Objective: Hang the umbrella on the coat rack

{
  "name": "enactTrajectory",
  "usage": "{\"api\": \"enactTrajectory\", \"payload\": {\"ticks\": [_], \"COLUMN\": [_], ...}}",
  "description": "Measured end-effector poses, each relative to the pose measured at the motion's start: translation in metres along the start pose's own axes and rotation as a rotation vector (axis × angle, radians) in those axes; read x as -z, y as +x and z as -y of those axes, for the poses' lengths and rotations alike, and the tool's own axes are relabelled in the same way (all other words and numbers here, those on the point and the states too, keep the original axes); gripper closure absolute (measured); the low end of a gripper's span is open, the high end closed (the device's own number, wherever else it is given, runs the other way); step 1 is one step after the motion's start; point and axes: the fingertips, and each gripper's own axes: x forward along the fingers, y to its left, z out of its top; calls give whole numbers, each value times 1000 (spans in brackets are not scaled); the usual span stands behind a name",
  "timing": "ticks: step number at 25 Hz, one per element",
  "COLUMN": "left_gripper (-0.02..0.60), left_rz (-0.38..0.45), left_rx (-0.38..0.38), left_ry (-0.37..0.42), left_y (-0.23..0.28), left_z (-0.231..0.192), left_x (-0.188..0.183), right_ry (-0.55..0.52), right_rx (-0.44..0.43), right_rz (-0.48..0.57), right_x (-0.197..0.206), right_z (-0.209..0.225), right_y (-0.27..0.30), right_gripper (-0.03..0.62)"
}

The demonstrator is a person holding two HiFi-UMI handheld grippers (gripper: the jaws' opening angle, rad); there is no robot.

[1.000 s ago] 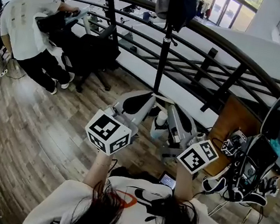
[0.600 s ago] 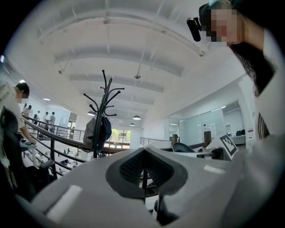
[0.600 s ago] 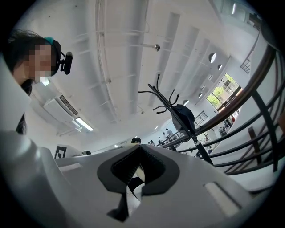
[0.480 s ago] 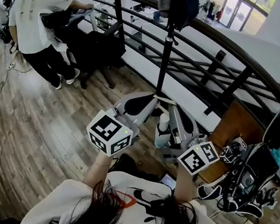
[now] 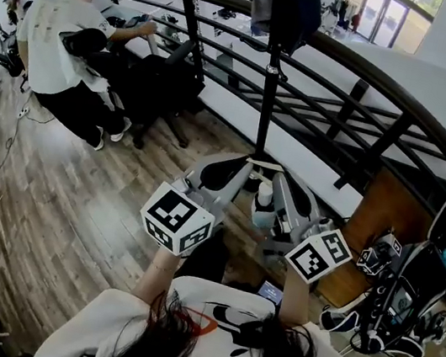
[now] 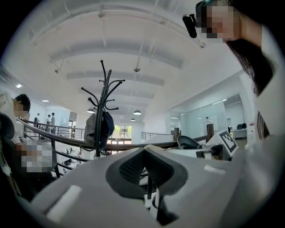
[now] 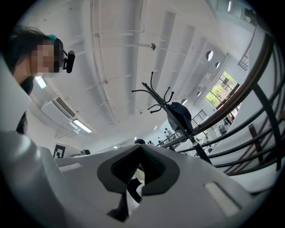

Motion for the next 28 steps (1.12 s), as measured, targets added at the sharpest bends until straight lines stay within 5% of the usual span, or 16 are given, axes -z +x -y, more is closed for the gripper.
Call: {"api": "enactTrajectory", "payload": {"ticks": [6,14,28], "left_gripper": [581,581,581], "left_rz": [46,49,161], "left_rx": [46,68,167], "left_ry": [-12,114,174], "left_y": [22,62,108], "left_z": [-47,-123,-237], "left_x": [-14,-31,-88], "right_ry": [-12,-22,-137], "right_rx": [20,31,46], "right_rz": [5,41,66], "right_x": [0,-13,-46], "right_z": [20,45,68], "right_y": [50,124,248], "right_gripper": [571,571,571]}}
